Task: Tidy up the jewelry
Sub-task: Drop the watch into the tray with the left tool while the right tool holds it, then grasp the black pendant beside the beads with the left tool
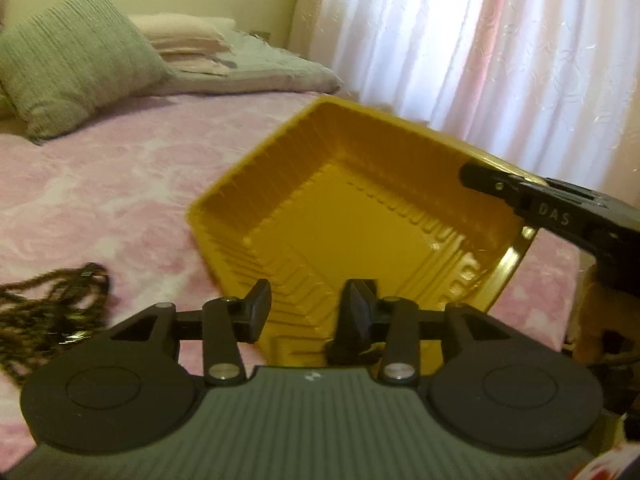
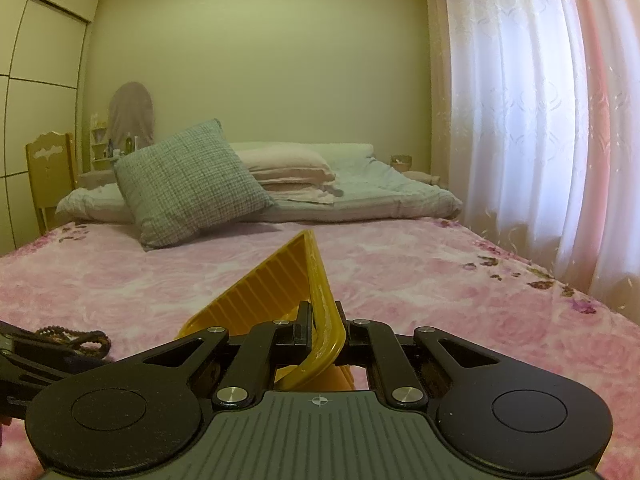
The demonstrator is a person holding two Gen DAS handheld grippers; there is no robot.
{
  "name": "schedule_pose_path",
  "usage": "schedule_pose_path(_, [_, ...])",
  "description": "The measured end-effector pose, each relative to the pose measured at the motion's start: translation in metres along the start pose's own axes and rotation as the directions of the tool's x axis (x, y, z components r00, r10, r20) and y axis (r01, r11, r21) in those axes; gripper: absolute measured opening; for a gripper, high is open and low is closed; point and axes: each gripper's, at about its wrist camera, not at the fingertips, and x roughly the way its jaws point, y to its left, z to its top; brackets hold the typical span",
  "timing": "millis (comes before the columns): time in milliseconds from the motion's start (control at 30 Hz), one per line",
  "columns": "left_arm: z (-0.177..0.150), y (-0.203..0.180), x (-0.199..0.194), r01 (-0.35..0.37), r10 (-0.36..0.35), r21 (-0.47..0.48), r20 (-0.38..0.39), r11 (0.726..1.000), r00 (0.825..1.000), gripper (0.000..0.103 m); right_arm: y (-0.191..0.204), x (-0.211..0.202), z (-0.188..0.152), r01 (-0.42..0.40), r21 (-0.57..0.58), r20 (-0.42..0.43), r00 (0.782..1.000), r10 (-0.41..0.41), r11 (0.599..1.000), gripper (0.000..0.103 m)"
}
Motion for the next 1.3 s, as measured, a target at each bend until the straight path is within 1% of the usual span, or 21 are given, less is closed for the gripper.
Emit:
schedule_pose_path(67, [-0.005, 0.009, -0.009, -0.048, 0.048, -0.007, 0.004, 0.999, 0.999, 0.039, 0.000, -0.001, -0.001, 0.001, 0.003, 0.000, 1.000, -0.001, 1.000, 0.008])
schedule_pose_path(167, [-0.016, 0.025, -0.025, -0.145, 0.146, -0.017, 0.013, 0.989, 0.989, 0.039, 0.000, -0.002, -0.002, 0.005, 0.007, 0.000, 1.000, -0.005, 1.000, 0.008])
schedule_pose_path(267, [-0.030, 0.046, -0.036, -0.233, 0.233, -0.020, 0.001, 0.972, 0.972, 0.039, 0.002, -0.003, -0.004, 0.008, 0.010, 0.001, 1.000, -0.008, 1.000, 0.008])
schedule_pose_path(333, [-0.038, 0.060, -0.039, -0.290, 0.290, -0.026, -0.014, 0.957, 0.957, 0.039, 0.002, -0.004, -0.004, 0.007, 0.015, 0.005, 1.000, -0.007, 1.000, 0.008])
schedule_pose_path(467, [-0.046, 0.075, -0.042, -0.340, 0.339, -0.034, -0.030, 0.940, 0.940, 0.039, 0.002, -0.004, -0.004, 0.006, 0.013, 0.006, 1.000, -0.006, 1.000, 0.008])
schedule_pose_path(533, [-0.049, 0.079, -0.045, -0.347, 0.346, -0.037, -0.029, 0.937, 0.938, 0.039, 0.002, -0.004, -0.003, 0.007, 0.006, 0.004, 1.000, -0.007, 1.000, 0.008])
schedule_pose_path(700, [-0.049, 0.087, -0.034, -0.347, 0.345, -0.037, -0.047, 0.937, 0.937, 0.040, 0.002, -0.003, -0.003, 0.008, 0.002, 0.003, 1.000, -0.008, 1.000, 0.008])
schedule_pose_path(800, [-0.050, 0.095, -0.025, -0.320, 0.318, -0.037, -0.057, 0.947, 0.946, 0.040, 0.002, -0.004, -0.003, 0.009, -0.003, 0.001, 1.000, -0.009, 1.000, 0.008])
schedule_pose_path(900, [-0.048, 0.098, -0.018, -0.302, 0.301, -0.008, -0.046, 0.953, 0.952, 0.043, 0.003, -0.004, -0.002, 0.010, -0.007, -0.001, 1.000, -0.010, 1.000, 0.008])
schedule_pose_path(933, [-0.047, 0.098, -0.015, -0.293, 0.293, 0.008, -0.048, 0.956, 0.955, 0.048, 0.003, -0.004, -0.003, 0.010, -0.007, 0.000, 1.000, -0.010, 1.000, 0.008])
schedule_pose_path(967, [-0.047, 0.099, -0.012, -0.283, 0.284, 0.025, -0.053, 0.959, 0.957, 0.050, 0.003, -0.004, -0.002, 0.011, -0.008, -0.001, 1.000, -0.011, 1.000, 0.008])
schedule_pose_path(1067, [-0.046, 0.096, -0.008, -0.259, 0.262, 0.054, -0.062, 0.965, 0.963, 0.050, 0.002, -0.003, -0.002, 0.013, -0.003, -0.003, 1.000, -0.013, 1.000, 0.008])
schedule_pose_path(1167, [-0.049, 0.089, -0.009, -0.254, 0.259, 0.074, -0.072, 0.964, 0.963, 0.049, 0.002, -0.003, -0.002, 0.015, -0.006, -0.004, 1.000, -0.015, 1.000, 0.008])
schedule_pose_path(1200, [-0.050, 0.085, -0.009, -0.254, 0.261, 0.087, -0.081, 0.963, 0.962, 0.048, 0.002, -0.003, -0.002, 0.014, -0.004, -0.005, 1.000, -0.014, 1.000, 0.008])
schedule_pose_path(1233, [-0.051, 0.083, -0.010, -0.250, 0.259, 0.096, -0.091, 0.963, 0.962, 0.045, 0.002, -0.003, -0.001, 0.014, -0.004, -0.005, 1.000, -0.014, 1.000, 0.008])
schedule_pose_path(1267, [-0.051, 0.081, -0.012, -0.236, 0.245, 0.094, -0.100, 0.967, 0.964, 0.043, 0.003, -0.003, -0.002, 0.014, -0.008, -0.004, 1.000, -0.014, 1.000, 0.008])
schedule_pose_path(1300, [-0.051, 0.080, -0.013, -0.219, 0.228, 0.091, -0.106, 0.972, 0.968, 0.043, 0.003, -0.003, -0.002, 0.014, -0.010, -0.003, 1.000, -0.014, 1.000, 0.008])
